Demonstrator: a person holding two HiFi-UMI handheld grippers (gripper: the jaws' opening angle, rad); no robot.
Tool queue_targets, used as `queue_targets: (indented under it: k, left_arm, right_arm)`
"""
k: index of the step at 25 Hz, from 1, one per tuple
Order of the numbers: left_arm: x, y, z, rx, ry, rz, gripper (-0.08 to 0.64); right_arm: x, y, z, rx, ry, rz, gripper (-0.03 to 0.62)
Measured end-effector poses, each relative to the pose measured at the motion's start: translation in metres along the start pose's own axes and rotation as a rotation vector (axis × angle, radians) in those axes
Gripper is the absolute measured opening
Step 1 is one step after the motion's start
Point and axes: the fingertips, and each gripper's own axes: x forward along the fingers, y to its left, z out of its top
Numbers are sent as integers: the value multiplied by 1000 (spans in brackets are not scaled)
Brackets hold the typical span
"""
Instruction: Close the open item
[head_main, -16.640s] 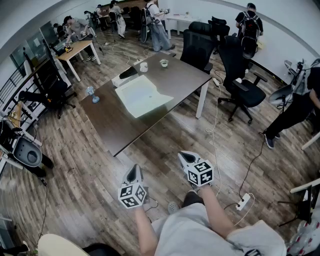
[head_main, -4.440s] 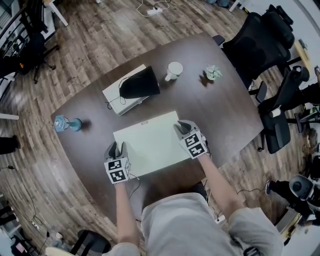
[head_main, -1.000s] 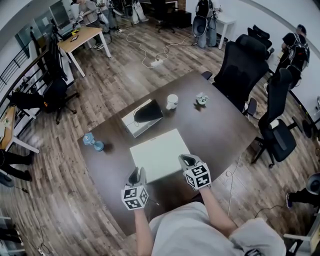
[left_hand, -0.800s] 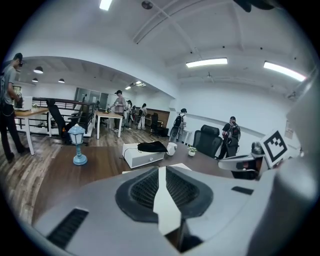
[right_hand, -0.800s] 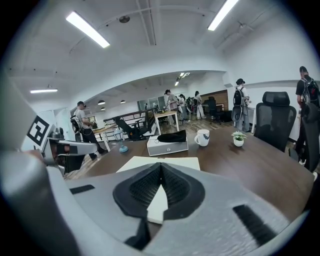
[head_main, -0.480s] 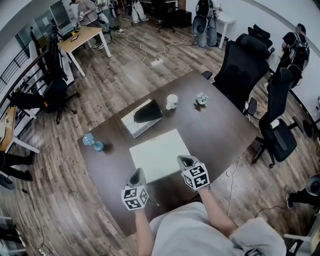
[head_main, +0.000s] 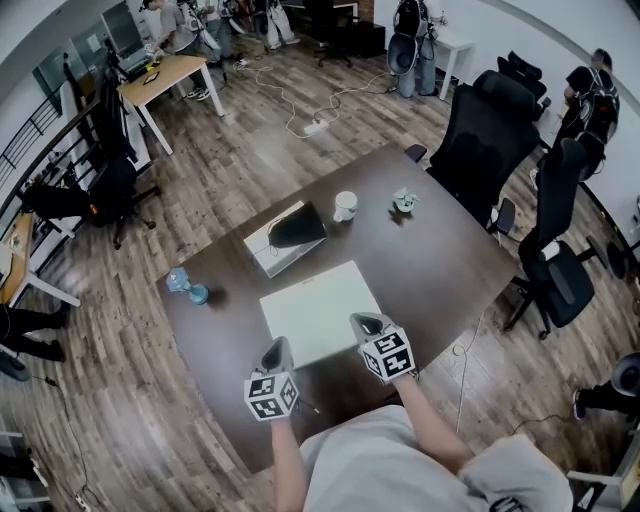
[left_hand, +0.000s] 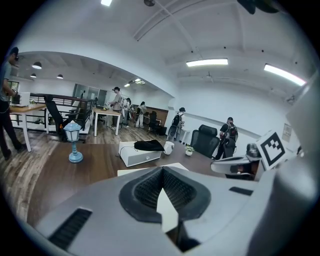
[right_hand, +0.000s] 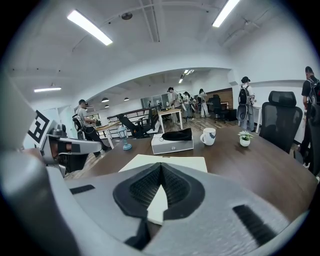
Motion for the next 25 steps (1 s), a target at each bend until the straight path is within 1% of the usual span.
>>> queue_targets:
  k: [19, 25]
  left_arm:
    - [-1, -1, -1, -7, -3, -10, 5]
    - [-2, -1, -3, -7, -5, -13, 5]
  right_arm:
    - [2, 6, -3, -9, 15, -1, 5]
    - [2, 10, -4, 7, 8, 20, 5]
